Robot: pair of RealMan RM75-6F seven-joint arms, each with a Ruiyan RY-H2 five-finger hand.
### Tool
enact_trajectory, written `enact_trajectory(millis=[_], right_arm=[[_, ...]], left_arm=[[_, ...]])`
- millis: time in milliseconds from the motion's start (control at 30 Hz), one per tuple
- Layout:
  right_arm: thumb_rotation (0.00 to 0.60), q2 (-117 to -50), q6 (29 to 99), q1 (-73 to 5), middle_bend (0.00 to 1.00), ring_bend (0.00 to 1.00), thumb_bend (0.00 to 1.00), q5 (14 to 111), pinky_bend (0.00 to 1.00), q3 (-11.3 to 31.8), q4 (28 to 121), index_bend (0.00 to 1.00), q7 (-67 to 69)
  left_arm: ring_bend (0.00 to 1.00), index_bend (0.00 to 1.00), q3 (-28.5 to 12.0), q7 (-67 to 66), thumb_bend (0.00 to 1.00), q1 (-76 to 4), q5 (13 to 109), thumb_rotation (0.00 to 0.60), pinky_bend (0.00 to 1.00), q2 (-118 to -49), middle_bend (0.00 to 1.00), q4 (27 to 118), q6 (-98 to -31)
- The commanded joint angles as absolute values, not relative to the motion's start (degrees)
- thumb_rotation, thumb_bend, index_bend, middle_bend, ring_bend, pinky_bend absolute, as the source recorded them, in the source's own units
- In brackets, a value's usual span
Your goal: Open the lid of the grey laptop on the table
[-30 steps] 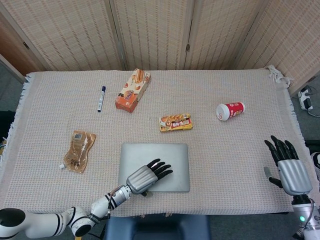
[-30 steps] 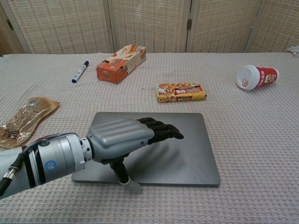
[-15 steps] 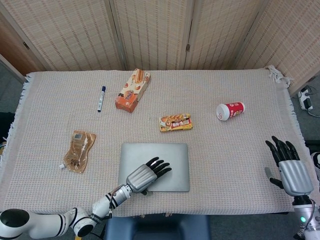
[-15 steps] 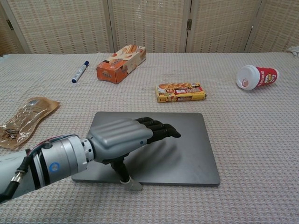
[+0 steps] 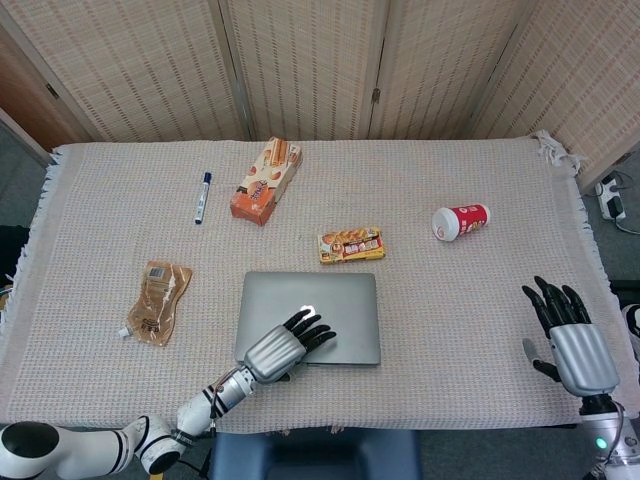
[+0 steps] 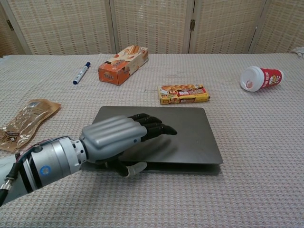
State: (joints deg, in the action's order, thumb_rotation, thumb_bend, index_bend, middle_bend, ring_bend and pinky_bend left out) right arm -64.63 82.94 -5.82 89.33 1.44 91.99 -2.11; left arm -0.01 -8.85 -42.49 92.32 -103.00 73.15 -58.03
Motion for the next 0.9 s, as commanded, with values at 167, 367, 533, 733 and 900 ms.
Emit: enact_trajectory(millis=[167,367,533,733,900], right_arm=[[0.6,-64.9,80.6,-7.5,0.0,0.1,0.44,95.4,0.0,-1.8,91.9,0.0,-0.1],[0.6,-65.3,76.2,-11.2,0.03,0.13,0.51,102.2,0.03,-5.0,91.9,0.0,3.5],[0.6,-65.7,71.8,-15.1,0.06,0.15,0.72,107.1,0.05,-7.6,92.4,0.0,6.5],[0.6,-66.9,65.4,-19.9,0.08,0.16,0.86,109.3,0.06,-8.7,93.6,0.0,6.8],[0.591,-68.9,56.6,-24.6,0.03,0.1,0.87,106.2,0.02,-7.1,95.2,0.0,3.0]], left_arm=[[0.06,0.15,0.0,-6.5,0.6,-40.4,96.7,0.6,0.0,-105.2,0.18,65.5,-67.6],[0.06,0.13,-3.2,-6.7,0.63,-40.8,97.1,0.6,0.0,-106.0,0.18,63.7,-71.8],[0.06,0.11,-5.4,-8.6,0.63,-42.4,96.3,0.6,0.0,-105.3,0.18,65.0,-71.3],[0.05,0.09,-7.3,-10.7,0.63,-44.1,95.0,0.6,0.0,-104.9,0.18,66.5,-69.5],[0.04,0.09,-8.6,-12.6,0.63,-45.2,93.5,0.6,0.0,-104.6,0.18,67.7,-68.1]])
